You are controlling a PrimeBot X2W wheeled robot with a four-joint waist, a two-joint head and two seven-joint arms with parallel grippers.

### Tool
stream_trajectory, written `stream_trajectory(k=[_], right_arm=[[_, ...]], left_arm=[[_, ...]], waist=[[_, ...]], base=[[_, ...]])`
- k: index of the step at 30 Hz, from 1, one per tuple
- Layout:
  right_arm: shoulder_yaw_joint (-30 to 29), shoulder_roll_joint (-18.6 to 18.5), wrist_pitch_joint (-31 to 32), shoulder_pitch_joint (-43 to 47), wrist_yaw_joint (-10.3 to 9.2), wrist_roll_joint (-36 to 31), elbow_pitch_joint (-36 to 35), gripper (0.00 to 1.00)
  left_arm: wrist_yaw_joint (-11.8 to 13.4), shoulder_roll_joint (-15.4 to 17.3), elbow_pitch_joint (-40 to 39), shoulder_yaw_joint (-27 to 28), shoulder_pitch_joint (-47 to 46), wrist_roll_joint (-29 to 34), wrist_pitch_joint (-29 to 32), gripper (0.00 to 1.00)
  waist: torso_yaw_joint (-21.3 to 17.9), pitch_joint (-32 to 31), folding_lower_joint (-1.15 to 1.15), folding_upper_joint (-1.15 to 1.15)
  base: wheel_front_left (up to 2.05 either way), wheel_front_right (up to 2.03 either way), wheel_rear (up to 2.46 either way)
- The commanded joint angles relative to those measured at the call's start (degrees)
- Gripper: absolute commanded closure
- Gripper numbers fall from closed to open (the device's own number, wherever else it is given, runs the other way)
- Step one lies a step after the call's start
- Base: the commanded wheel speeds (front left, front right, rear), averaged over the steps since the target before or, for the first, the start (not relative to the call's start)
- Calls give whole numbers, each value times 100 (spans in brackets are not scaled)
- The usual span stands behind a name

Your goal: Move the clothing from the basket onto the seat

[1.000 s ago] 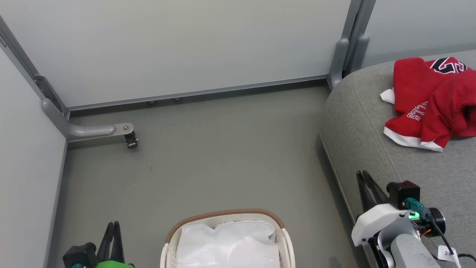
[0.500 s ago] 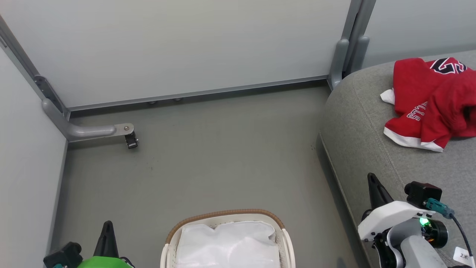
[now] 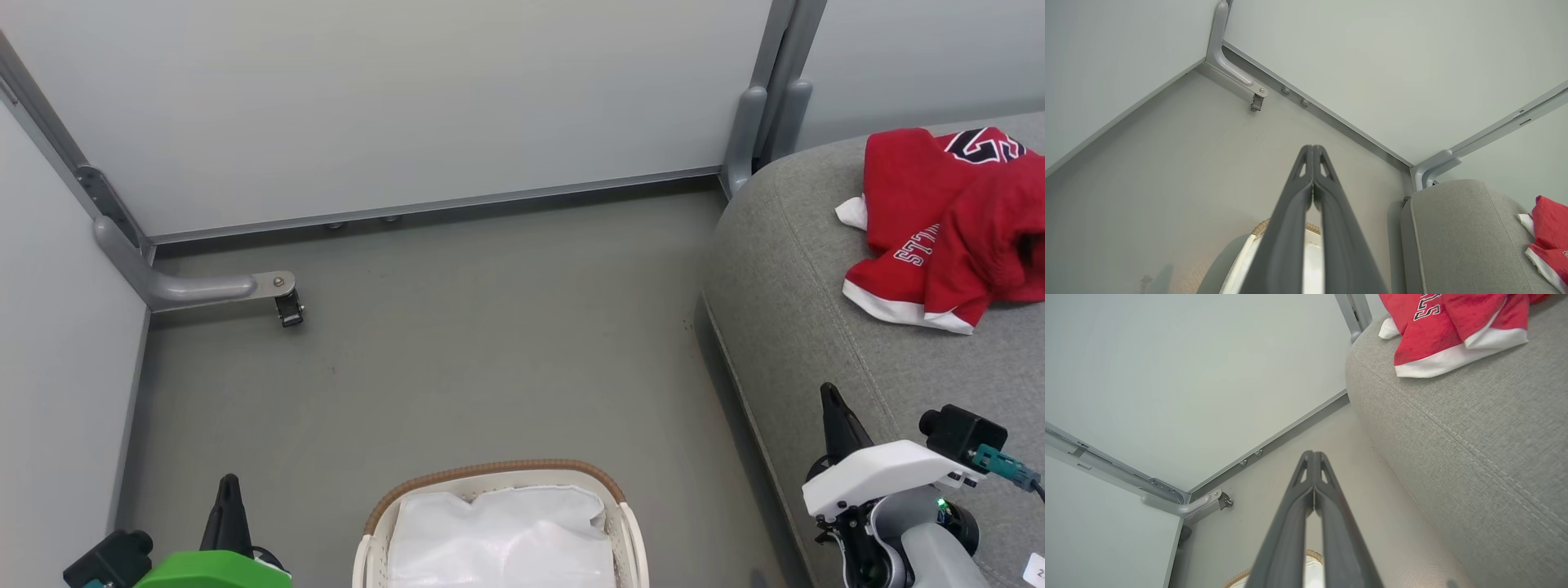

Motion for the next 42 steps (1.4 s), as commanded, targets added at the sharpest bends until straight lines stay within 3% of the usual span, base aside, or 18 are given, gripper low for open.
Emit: stream_trajectory(k=[1,42], right_arm=[[-35,-38,47,-43,-2,222,-135,100],[-268,-62,775,260,-4,3090,-786,100]], left_arm=[[-5,34,-124,26,-207,-207,46,100],[-11,51,-590,124,-426,-2911,780,100]], waist=[[1,-1,0,0],[28,-30,0,0]], base=[[0,0,0],[0,0,0]])
